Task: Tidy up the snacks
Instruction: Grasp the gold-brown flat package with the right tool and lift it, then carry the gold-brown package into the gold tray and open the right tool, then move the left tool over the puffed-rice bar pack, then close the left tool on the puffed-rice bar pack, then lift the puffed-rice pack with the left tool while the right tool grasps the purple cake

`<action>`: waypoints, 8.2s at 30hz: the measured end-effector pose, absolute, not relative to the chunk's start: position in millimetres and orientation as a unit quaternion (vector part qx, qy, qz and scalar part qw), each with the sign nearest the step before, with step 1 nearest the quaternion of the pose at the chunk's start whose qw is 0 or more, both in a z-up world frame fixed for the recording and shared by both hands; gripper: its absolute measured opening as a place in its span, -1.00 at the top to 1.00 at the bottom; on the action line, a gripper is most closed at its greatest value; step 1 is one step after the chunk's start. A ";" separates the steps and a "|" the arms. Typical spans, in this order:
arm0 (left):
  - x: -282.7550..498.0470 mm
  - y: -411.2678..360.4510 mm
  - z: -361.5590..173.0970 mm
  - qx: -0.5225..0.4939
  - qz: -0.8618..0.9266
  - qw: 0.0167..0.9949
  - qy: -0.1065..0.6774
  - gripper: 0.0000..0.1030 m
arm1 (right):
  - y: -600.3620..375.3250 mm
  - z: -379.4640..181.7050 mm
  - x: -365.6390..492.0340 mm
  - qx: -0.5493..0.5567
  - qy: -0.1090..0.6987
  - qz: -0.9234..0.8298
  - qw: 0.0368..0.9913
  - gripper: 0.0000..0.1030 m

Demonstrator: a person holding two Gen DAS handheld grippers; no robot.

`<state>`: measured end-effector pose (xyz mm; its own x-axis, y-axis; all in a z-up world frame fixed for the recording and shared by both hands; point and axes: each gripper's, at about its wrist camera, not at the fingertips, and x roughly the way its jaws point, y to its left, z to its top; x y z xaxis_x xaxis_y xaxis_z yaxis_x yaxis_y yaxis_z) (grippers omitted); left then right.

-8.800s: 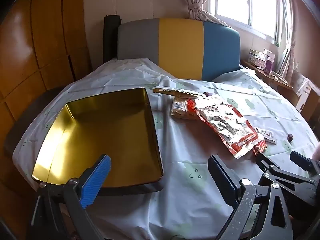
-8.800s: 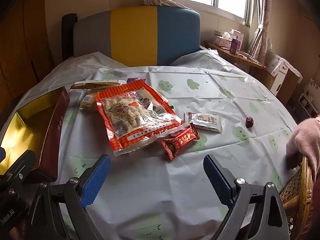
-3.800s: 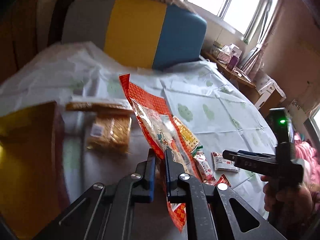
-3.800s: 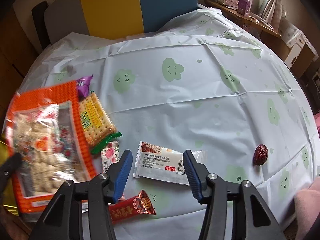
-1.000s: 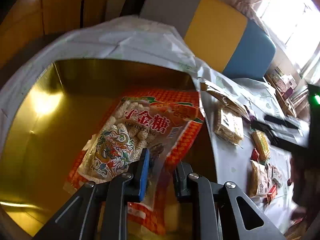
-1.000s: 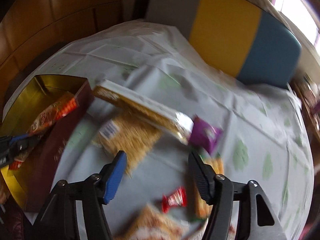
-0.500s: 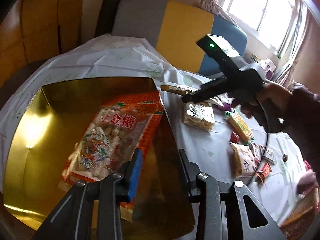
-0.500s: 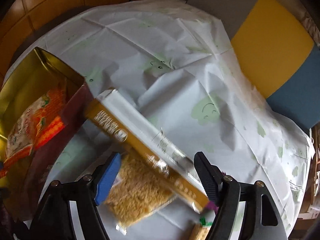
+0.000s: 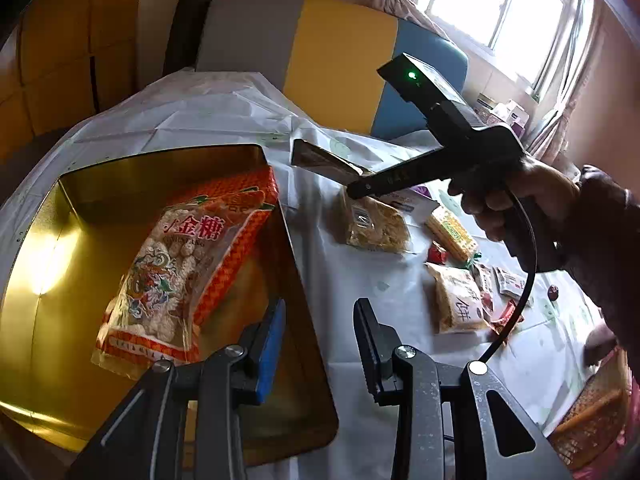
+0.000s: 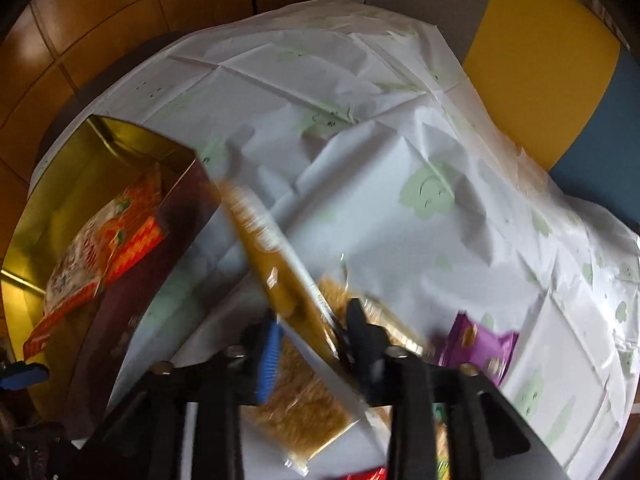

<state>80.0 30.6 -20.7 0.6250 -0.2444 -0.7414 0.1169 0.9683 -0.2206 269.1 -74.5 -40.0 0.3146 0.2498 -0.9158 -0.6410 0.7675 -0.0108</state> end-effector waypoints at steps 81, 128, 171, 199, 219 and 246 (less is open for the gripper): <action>-1.0 63.6 -21.2 -0.065 -0.060 0.914 0.397 0.24 | -39.9 -1.0 107.3 0.090 0.491 0.354 0.791 0.36; 81.7 -47.4 -2.5 0.028 -0.109 0.886 0.450 -0.36 | -367.5 -33.5 108.1 0.186 0.506 -0.078 0.839 0.20; 177.7 -102.2 -73.9 0.105 -0.059 0.868 0.482 -0.44 | -362.5 -28.5 111.9 0.195 0.498 -0.036 0.844 0.12; 62.2 -85.0 -82.2 0.114 -0.106 0.910 0.383 -0.44 | -274.1 -20.3 139.4 0.081 0.516 0.072 0.850 0.11; 59.3 -82.6 -84.1 0.101 -0.106 0.915 0.375 -0.46 | -173.7 -65.2 314.7 -0.039 0.558 0.067 0.826 -0.01; 73.2 -84.4 -79.1 0.095 -0.099 0.901 0.412 -0.44 | -259.8 -58.4 128.7 -0.003 0.558 0.058 0.828 0.13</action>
<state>73.2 -84.4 -79.1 0.6415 -0.0990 -0.7607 0.2560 0.9624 0.0906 128.7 -259.8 -58.4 0.3704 0.0922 -0.9243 -0.1000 0.9932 0.0591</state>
